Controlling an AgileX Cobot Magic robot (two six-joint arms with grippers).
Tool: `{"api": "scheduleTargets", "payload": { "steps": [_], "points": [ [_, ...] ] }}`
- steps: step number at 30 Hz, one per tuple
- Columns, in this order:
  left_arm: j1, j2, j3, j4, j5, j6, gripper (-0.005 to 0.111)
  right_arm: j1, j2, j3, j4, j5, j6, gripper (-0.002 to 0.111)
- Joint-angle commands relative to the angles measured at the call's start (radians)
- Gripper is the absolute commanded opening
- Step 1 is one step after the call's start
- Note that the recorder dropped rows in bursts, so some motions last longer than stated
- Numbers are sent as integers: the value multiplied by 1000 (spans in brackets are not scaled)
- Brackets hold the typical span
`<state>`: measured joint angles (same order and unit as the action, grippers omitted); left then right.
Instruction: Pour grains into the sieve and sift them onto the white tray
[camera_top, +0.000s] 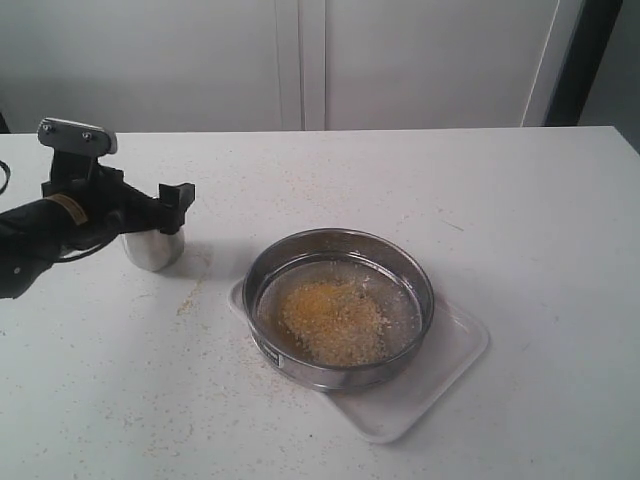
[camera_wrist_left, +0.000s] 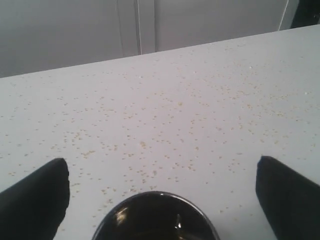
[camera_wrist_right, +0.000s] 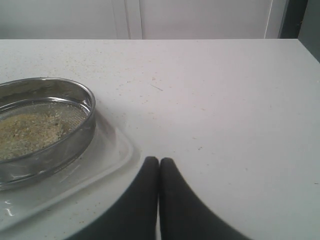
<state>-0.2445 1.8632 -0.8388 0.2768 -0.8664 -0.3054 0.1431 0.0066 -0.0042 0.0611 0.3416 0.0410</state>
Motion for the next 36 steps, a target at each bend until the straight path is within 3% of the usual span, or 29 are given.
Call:
{"api": "scheduleTargets", "payload": {
  "steps": [1, 5, 7, 9, 12, 13, 19, 21, 29, 36],
  "points": [
    [3, -104, 1, 1, 137, -8, 105, 1, -7, 4, -6, -5, 1, 0],
    [3, -215, 1, 11, 250, -8, 105, 1, -7, 4, -6, -5, 1, 0],
    [3, -285, 1, 23, 351, -8, 97, 1, -7, 4, -6, -5, 1, 0],
    [3, -350, 1, 23, 508, -8, 70, 1, -7, 4, -6, -5, 1, 0],
    [3, -450, 1, 45, 801, -8, 8, 1, -7, 4, -6, -5, 1, 0],
    [3, -486, -1, 78, 898, -1, 1, 1, -7, 4, -6, -5, 1, 0],
    [3, -587, -42, 83, 1489, -5, 0, 1, -7, 4, -6, -5, 1, 0],
    [3, -585, -70, 80, 1615, -13, 0, 1, -7, 4, -6, -5, 1, 0],
    [24, -585, -85, 31, 1695, -8, 0, 1, -7, 4, -6, -5, 1, 0],
    [245, -585, -82, -111, 1714, 193, 0, 1, -7, 4, -6, -5, 1, 0]
  ]
}}
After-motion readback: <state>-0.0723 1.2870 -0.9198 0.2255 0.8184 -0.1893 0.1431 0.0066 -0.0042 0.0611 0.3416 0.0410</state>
